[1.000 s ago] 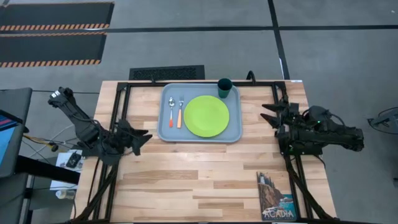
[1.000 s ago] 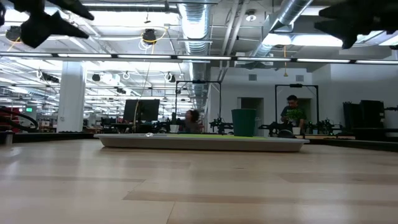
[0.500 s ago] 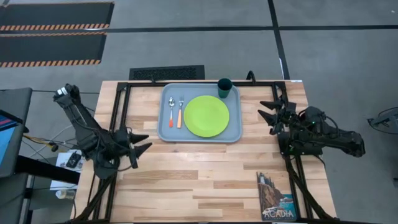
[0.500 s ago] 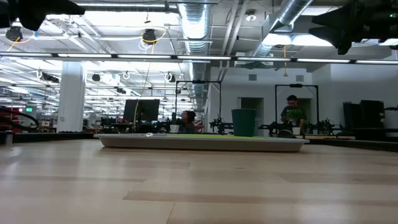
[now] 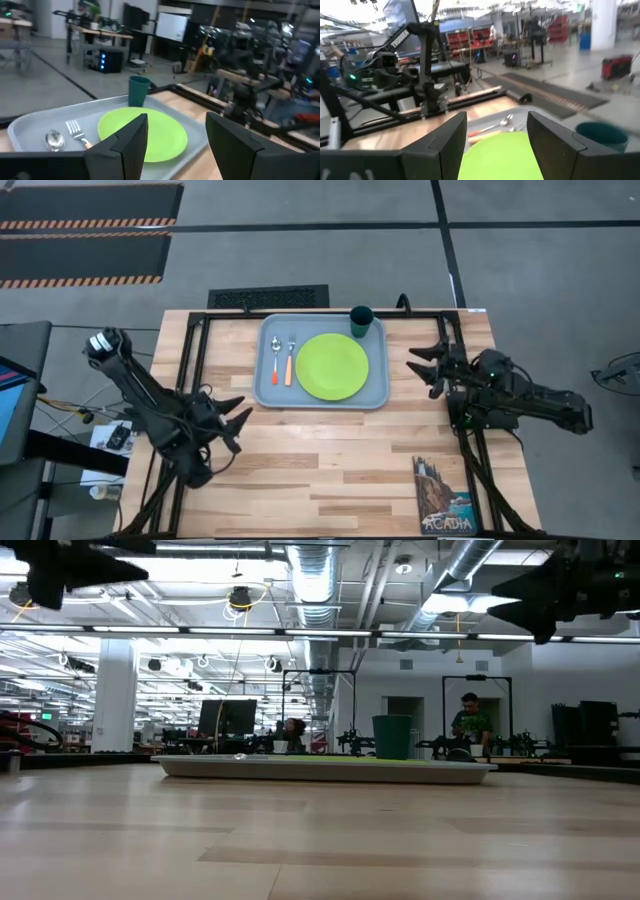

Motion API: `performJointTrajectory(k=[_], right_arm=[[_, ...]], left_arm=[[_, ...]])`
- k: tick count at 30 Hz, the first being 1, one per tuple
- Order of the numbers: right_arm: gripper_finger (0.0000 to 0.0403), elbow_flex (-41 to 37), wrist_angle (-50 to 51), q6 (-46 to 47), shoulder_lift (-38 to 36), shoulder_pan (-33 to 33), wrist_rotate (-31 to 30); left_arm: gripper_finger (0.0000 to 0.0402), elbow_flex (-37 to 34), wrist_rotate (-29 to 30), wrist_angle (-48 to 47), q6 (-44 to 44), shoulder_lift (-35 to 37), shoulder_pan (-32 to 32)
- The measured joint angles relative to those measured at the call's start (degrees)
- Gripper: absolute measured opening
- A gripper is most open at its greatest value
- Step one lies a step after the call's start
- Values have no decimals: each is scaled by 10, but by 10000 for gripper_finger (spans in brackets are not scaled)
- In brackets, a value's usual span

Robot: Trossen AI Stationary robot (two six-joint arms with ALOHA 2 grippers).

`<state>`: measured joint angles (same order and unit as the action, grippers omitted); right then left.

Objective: Pick and place plate/cup/fork/spoon on tray
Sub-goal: Return to Home Position

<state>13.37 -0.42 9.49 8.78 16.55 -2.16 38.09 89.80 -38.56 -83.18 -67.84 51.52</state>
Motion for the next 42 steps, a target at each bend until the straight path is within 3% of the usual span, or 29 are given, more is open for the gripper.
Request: performJointTrajectory(k=[4,8,12,16,20,24,27,30,32,34,38,42], right_arm=[[233,0,-1,34,27,0,12],[233,0,-24,45,51,5,9],[233,0,-66,55,67,20,8],[233,0,-93,53,76,45,8],[233,0,-84,45,78,65,8],[233,0,-74,26,78,69,11],[233,0,-74,22,78,69,12],[233,0,-74,23,78,67,12],[233,0,-75,25,78,63,12],[233,0,-75,25,78,63,12],[233,0,-71,24,78,64,1],[233,0,-53,22,77,65,-42]], left_arm=[[188,0,1,-107,-190,-40,-36],[188,1,-4,-279,-483,-32,-57],[188,37,-3,-334,-468,66,-23],[188,107,-27,-341,-313,161,28],[188,203,-156,-316,-93,231,51],[188,258,-272,-137,334,254,52],[188,267,-433,33,659,264,51],[188,264,-613,116,890,272,51],[188,262,-699,107,946,288,51],[188,261,-739,92,940,321,51],[188,226,-752,117,925,393,51],[188,119,-761,191,908,455,51]])
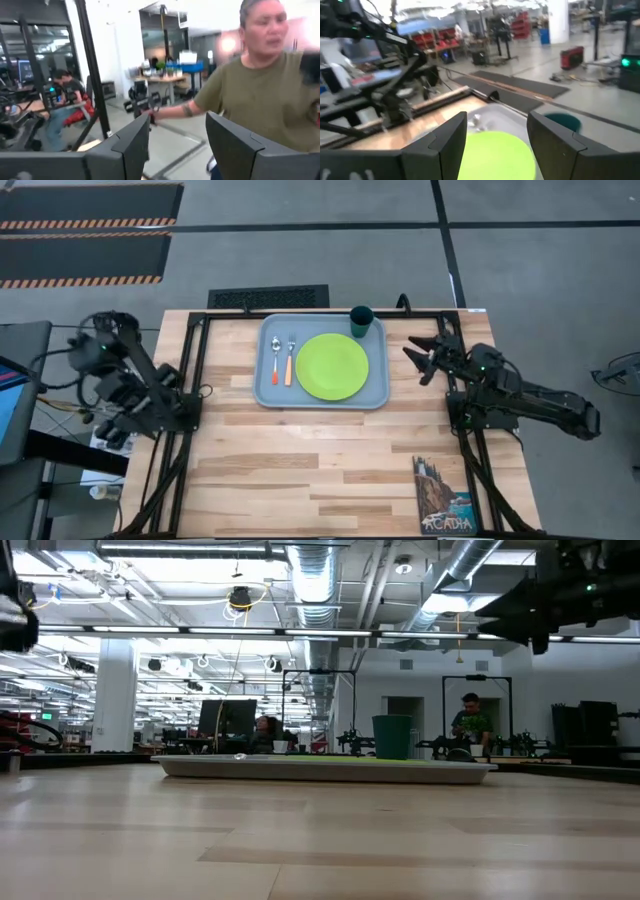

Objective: Pick and place plate/cup/fork/spoon on tray
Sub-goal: Return to Home Position

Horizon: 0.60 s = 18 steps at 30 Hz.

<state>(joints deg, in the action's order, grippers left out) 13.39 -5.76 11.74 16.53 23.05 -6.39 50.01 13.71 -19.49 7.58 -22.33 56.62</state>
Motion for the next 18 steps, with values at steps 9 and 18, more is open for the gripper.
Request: performJointTrajectory(k=[9,18], right_arm=[[233,0,31,4,1,-1,-10],[233,0,33,2,1,0,21]], left_arm=[[188,-278,-4,263,-57,120,0],[188,-425,2,369,-43,215,0]])
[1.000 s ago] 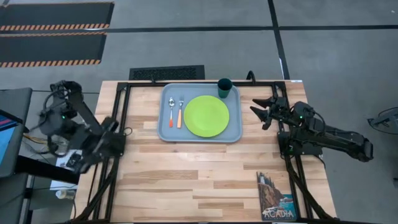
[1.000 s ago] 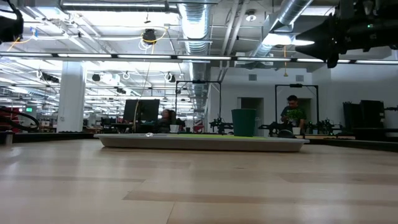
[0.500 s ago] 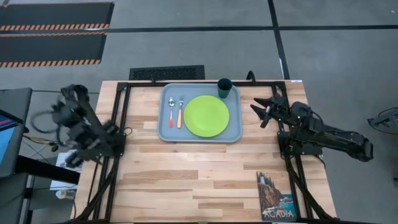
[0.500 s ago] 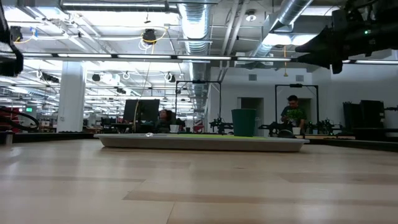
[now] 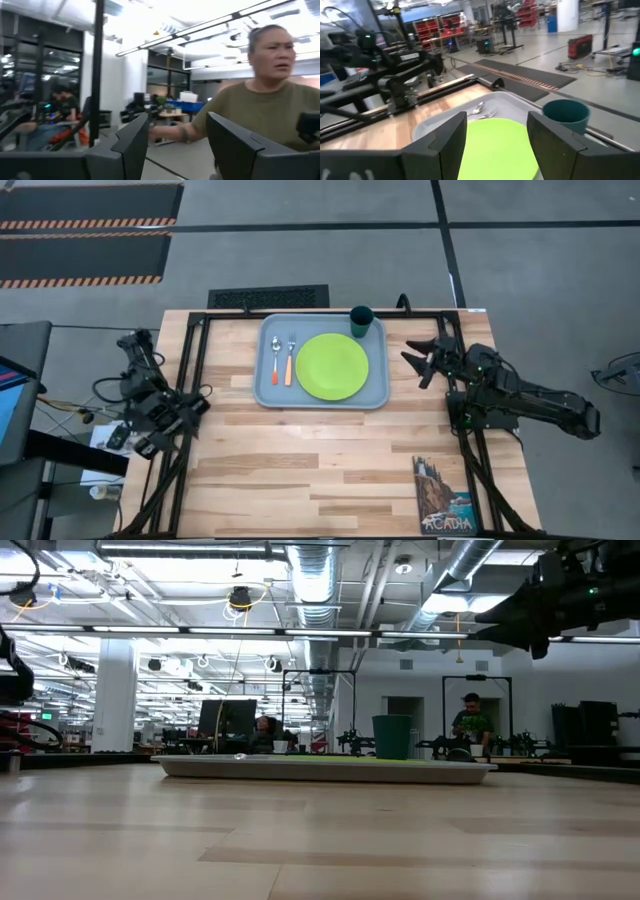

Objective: Pick and place plate/cup/fork/spoon on tray
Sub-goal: Return to Home Position

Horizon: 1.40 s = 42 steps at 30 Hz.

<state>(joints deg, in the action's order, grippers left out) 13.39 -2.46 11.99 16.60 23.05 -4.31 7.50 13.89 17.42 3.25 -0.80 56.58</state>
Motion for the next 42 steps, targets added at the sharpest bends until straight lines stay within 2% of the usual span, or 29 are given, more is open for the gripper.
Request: performJointTrajectory(k=[7,12,17,23,27,29,33,39,42], right_arm=[[233,0,9,0,0,0,13],[233,0,9,-2,0,0,14],[233,0,-5,-14,18,0,15],[233,0,-54,-49,57,0,15],[233,-32,-171,-80,93,4,16],[233,-56,-238,-69,104,20,19],[233,-81,-302,-47,89,73,61],[233,-119,-311,-15,77,143,98],[233,-129,-296,1,77,175,123]], left_arm=[[188,-65,36,43,-11,6,-3],[188,-69,64,9,-39,5,-32],[188,-69,60,22,-1,6,-94],[188,-70,48,-12,-25,5,-190],[188,-70,28,-22,-43,5,-241],[188,-70,12,-21,-50,5,-264],[188,-70,-1,-23,-65,5,-301],[188,-70,30,-38,-54,6,-355],[188,-71,8,-47,-62,5,-389]])
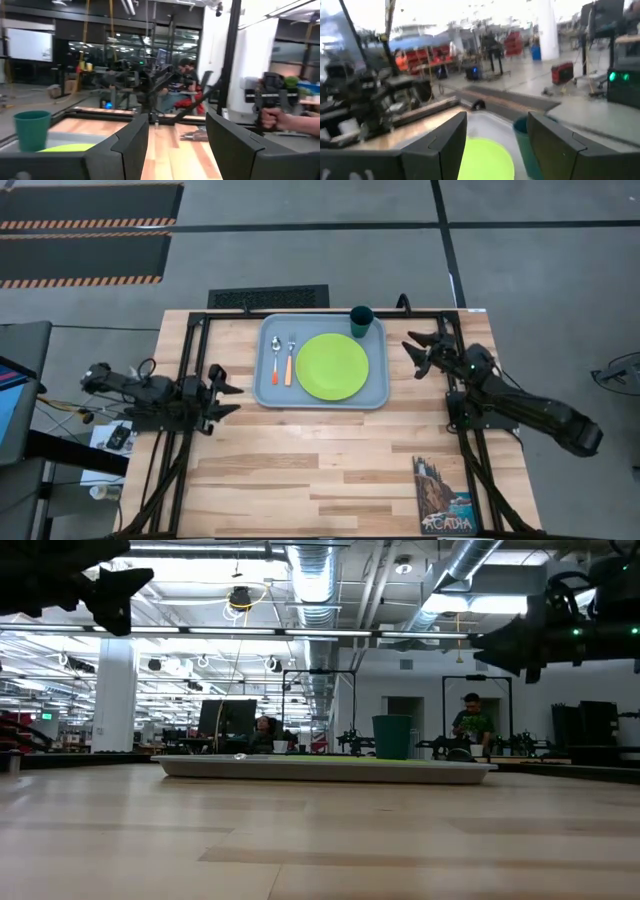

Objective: Pick and place plate/cup/fork/spoon on tray
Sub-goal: Return to Home Position

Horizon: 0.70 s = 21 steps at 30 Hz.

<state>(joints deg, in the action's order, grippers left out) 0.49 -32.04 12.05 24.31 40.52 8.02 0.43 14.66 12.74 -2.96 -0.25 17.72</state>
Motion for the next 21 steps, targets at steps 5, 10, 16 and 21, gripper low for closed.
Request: performJointTrajectory(k=[5,10,16,21], right_arm=[[233,0,-1,0,5,20,69],[233,0,-2,-14,4,12,70],[233,-1,39,-14,4,3,70],[233,-1,103,-1,4,0,70]], left_arm=[[188,0,-80,-50,-21,0,-47],[188,0,-53,-95,-51,0,-86],[188,0,-73,-94,-21,0,-113],[188,0,-63,-87,9,0,-114]])
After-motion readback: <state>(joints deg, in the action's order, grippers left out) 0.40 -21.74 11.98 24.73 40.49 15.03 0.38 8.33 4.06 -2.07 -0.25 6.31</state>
